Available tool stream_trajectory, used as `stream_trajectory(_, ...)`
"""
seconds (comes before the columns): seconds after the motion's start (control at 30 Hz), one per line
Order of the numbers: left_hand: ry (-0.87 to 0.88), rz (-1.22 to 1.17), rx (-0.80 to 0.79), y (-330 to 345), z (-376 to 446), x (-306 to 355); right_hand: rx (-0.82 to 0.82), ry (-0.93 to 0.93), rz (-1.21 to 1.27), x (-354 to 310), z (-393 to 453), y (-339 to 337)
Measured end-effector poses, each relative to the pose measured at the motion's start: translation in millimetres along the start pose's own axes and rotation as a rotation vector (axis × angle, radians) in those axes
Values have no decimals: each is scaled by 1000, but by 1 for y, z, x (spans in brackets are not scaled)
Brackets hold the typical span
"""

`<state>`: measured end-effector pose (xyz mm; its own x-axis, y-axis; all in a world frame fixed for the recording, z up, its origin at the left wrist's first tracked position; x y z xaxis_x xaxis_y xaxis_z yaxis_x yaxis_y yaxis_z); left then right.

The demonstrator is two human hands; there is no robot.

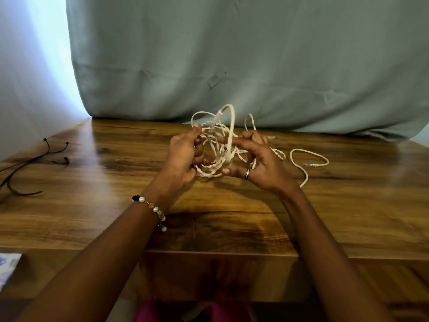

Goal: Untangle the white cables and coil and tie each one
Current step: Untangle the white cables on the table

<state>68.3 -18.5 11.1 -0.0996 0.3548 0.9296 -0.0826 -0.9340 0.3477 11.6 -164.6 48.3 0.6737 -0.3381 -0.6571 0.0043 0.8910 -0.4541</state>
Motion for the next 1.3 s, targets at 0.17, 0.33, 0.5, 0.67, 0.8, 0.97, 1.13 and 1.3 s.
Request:
stream_trajectory(0.17,-41,-123,56,-4,5,-6,29,-129,-390,-2,-2,3)
stream_trajectory(0.33,-114,-433,28,-4,9,-14,-12,-263,-693,-10,-4,12)
stream_trajectory(0.5,-46,-359,155,-15,7,-8,-101,-322,-454,-19,-9,24)
stream_trajectory(0.67,-14,-269,58,2,-2,-2,-243,-127,-181,-6,-8,30)
stream_trajectory(0.8,49,-98,-151,27,-12,6,-206,-77,89,-12,-6,27)
stream_trajectory(0.97,116,227,-246,36,-15,-6,14,-54,449,-16,-6,2)
stream_trajectory(1.13,304,542,-344,48,-25,4,126,-200,251,-18,-5,-5)
stream_trajectory(1.3,300,452,-383,52,-28,7,294,-132,361,-16,-6,-16)
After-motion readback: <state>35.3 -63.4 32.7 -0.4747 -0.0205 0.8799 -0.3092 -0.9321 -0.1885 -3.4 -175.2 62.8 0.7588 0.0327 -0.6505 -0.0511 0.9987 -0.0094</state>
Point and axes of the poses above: each hand's wrist, its own z-axis towards the middle knuckle, its own y-axis out of the palm, x = y × z, the point moved 9 cm from there along z, towards the middle knuckle, and after that the axes turned 9 degrees about z, right-handed, at the moved point
